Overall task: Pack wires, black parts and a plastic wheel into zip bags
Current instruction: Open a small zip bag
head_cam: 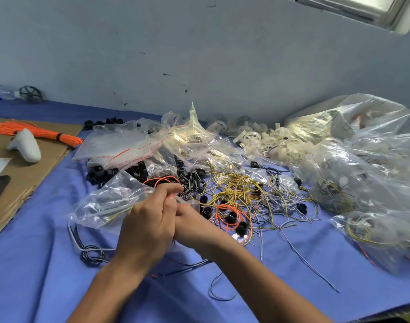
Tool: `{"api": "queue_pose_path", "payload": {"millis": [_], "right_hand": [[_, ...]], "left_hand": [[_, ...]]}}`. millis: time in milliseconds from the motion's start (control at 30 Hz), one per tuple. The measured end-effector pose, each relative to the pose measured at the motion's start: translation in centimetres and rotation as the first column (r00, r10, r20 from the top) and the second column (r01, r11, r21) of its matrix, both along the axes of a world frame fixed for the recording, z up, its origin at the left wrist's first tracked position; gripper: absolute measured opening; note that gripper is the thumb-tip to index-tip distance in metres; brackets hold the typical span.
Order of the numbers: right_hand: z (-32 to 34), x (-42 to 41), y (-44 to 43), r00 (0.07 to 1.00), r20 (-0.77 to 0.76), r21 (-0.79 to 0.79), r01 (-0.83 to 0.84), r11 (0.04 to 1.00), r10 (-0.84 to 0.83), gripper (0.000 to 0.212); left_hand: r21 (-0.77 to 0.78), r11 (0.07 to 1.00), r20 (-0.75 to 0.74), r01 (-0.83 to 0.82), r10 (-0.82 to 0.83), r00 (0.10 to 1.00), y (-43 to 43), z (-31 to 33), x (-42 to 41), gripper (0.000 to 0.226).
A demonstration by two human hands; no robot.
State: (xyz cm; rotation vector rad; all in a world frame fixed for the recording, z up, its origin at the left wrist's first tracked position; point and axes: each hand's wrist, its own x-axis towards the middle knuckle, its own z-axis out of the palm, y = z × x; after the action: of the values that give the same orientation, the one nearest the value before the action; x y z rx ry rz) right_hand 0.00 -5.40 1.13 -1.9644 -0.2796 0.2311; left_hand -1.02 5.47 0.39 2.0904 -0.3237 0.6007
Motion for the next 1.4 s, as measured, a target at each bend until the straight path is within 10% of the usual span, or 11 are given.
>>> {"api": "queue_pose_path", "payload": {"millis": [300,600,1100,1400], "right_hand": [[-1.1,-3.4,-7.0,0.84,0.505,-0.071,0.271,0.96,-0.2,0.027],[-4.2,-1.3,-25.9,0.52,0.596,-0.278,0.849,0.449,-0.612,0.025],[-5.4,1.3,-25.1,0.798,0.503,-0.64,0.602,0.478,-0.332,0.026],[-2.1,0.3,-27.3,0.719,0.614,-0.655,0.694,0.299,-0.324,0.029]], "left_hand": [[0.026,0.999,-0.008,-0.047,0.047,0.999,0.9,0.3,0.3,0.033],[0.003,0.999,0.026,-0.047,0.047,0.999,0.5,0.4,0.4,0.034],[0.025,0.999,0.008,-0.038,0.037,0.999,0.6,0.3,0.6,0.036],[-0.008,0.999,0.012,-0.038,0.038,0.999,0.9,0.1,0.8,0.035]]}}
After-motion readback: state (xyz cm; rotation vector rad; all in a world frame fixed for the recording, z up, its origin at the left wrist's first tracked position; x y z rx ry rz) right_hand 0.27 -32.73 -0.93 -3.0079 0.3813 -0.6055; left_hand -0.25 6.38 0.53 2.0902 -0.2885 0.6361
